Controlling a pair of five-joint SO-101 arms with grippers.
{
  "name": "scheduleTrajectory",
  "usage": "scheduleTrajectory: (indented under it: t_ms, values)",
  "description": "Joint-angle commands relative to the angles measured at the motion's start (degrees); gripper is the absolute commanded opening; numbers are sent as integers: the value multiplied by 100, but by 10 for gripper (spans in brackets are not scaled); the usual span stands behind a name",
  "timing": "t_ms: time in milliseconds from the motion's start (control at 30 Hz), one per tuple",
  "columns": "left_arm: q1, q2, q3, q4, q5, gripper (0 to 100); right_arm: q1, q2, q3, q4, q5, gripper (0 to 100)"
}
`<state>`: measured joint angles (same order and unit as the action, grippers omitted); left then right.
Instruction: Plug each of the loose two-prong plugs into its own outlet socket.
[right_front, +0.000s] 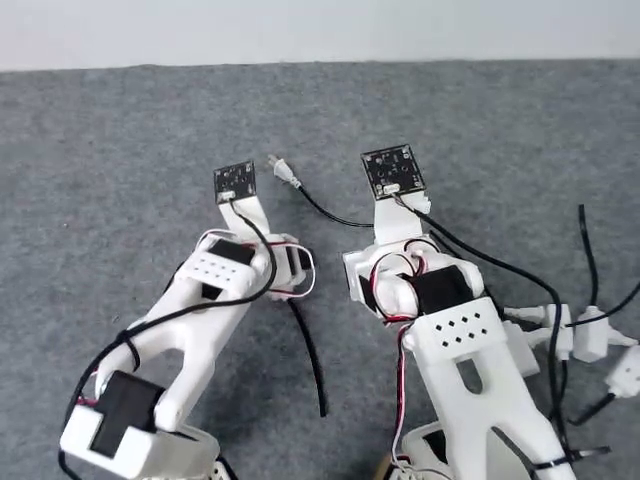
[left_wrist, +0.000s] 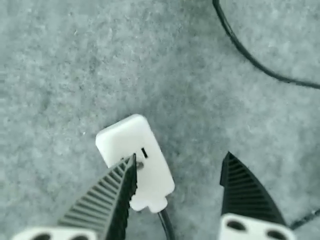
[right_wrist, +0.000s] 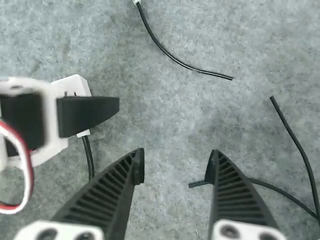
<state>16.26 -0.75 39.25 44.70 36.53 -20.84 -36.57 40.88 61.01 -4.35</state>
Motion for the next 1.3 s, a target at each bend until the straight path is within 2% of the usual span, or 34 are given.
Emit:
scheduleTrajectory:
  t_ms: [0, 367, 567, 767, 933, 1267]
  values:
    - [-44, 35, -233, 88, 79, 258, 48, -180, -70, -110, 62, 183]
    - [-70, 70, -233, 378, 88, 258, 48, -180, -70, -110, 62, 183]
    - [-457, 70, -251, 396, 88, 258, 48, -180, -70, -110, 62, 183]
    - [-492, 70, -224, 413, 79, 258, 48, -180, -70, -110, 62, 183]
    - [-536, 62, -189, 747, 62, 258, 48, -180, -70, -110, 62, 183]
    - [-1116, 26, -75, 1011, -290, 258, 48, -180, -70, -119, 62, 183]
